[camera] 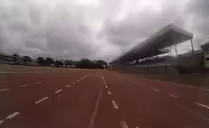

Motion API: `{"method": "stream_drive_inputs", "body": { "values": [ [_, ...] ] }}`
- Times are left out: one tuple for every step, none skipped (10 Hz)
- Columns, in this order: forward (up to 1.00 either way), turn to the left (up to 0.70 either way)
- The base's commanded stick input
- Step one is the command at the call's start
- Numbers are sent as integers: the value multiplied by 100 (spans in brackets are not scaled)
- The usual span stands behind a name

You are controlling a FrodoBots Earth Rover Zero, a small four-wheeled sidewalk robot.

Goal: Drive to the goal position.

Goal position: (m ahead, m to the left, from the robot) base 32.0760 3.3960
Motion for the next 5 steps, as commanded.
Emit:
{"method": "stream_drive_inputs", "body": {
  "values": [
    [70,0],
    [70,0],
    [70,0],
    [70,0],
    [70,0]
  ]
}}
